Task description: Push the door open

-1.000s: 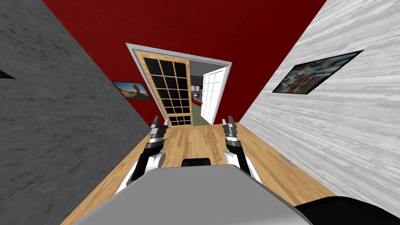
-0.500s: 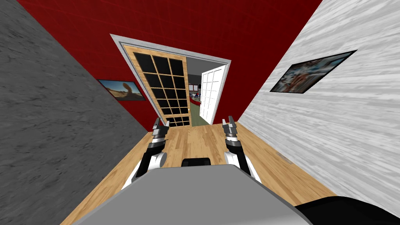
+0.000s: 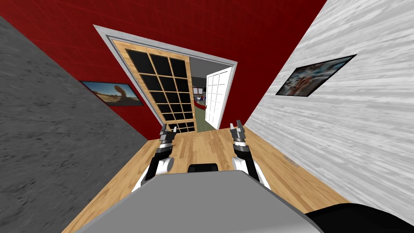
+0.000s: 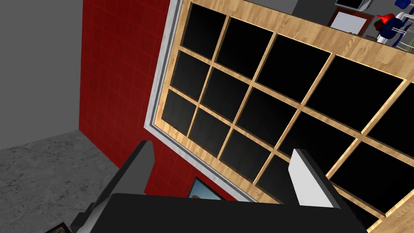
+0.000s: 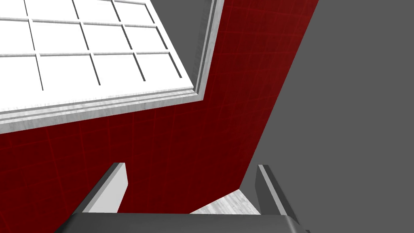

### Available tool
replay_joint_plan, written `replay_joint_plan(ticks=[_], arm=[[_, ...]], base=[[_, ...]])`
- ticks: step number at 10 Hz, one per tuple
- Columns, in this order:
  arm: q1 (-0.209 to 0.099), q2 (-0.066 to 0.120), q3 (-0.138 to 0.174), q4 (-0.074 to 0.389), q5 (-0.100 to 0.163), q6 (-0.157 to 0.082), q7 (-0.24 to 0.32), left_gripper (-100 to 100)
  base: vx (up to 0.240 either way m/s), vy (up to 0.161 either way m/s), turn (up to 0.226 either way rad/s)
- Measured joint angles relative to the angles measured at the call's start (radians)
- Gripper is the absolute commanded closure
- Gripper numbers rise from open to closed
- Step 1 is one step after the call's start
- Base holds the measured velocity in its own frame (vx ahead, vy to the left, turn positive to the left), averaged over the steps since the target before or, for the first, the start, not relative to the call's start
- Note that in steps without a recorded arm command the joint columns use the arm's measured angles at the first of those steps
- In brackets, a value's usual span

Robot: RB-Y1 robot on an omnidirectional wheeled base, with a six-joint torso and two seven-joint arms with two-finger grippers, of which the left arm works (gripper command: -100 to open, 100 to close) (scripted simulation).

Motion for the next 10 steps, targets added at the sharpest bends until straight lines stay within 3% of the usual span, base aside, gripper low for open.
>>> replay_joint_plan(ticks=[10], arm=[[-0.074,0.010,0.005,0.213,0.104,-0.071,0.155,-100]], base=[[0.089,0.021,-0.080]])
